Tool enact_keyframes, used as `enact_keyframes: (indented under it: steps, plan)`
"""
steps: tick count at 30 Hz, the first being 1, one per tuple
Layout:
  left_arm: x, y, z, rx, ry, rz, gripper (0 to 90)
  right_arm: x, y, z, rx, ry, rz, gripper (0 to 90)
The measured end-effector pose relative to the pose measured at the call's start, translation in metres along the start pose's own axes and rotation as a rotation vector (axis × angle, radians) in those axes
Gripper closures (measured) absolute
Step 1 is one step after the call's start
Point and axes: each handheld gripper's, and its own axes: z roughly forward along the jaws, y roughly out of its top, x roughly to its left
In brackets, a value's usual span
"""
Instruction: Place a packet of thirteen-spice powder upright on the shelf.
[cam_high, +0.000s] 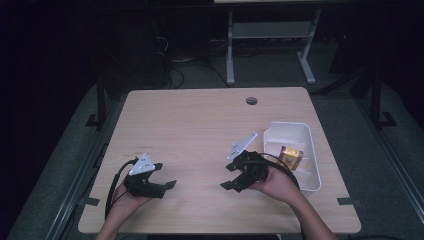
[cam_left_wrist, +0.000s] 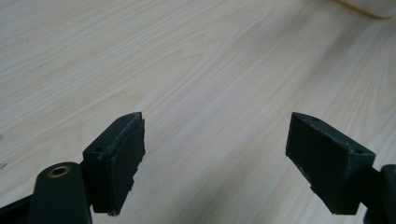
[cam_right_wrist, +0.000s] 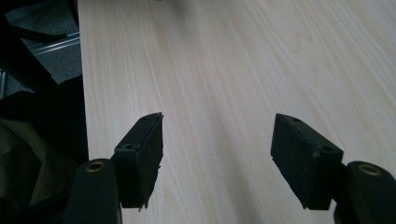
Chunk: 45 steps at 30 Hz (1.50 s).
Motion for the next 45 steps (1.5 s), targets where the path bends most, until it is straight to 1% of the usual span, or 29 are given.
enact_keyframes:
  steps: [9, 13, 15, 19, 21, 26, 30, 32, 39, 45]
  plan:
    - [0.002, -0.001, 0.0, 0.011, 0.013, -0.009, 17.6, 0.009, -0.003, 0.013, -0.004, 0.017, -0.003, 33.1]
    - [0.003, -0.002, 0.0, 0.009, 0.016, -0.019, 17.2, 0.014, -0.004, 0.018, -0.007, 0.026, -0.003, 32.9]
    - [0.004, -0.002, -0.001, 0.013, 0.019, -0.015, 17.2, 0.016, -0.005, 0.02, -0.013, 0.029, -0.005, 32.7]
    - [0.005, -0.002, -0.001, 0.015, 0.022, -0.019, 17.1, 0.02, -0.007, 0.026, -0.015, 0.032, -0.001, 32.4]
    - [0.005, -0.003, -0.001, 0.018, 0.021, -0.018, 17.1, 0.023, -0.008, 0.03, -0.008, 0.036, -0.009, 32.3]
    - [0.006, -0.003, -0.001, 0.017, 0.022, -0.019, 17.1, 0.026, -0.016, 0.041, 0.0, 0.05, 0.001, 32.3]
    - [0.006, -0.003, -0.001, 0.019, 0.022, -0.018, 17.1, 0.028, -0.021, 0.043, -0.003, 0.054, 0.004, 32.0]
    - [0.005, -0.004, 0.0, 0.019, 0.021, -0.022, 17.1, 0.031, -0.026, 0.046, -0.003, 0.052, 0.007, 31.8]
    - [0.005, -0.004, 0.0, 0.021, 0.025, -0.021, 17.1, 0.038, -0.037, 0.05, -0.003, 0.052, 0.011, 31.8]
    - [0.005, -0.005, 0.0, 0.023, 0.024, -0.019, 17.1, 0.044, -0.045, 0.051, -0.018, 0.058, 0.015, 31.5]
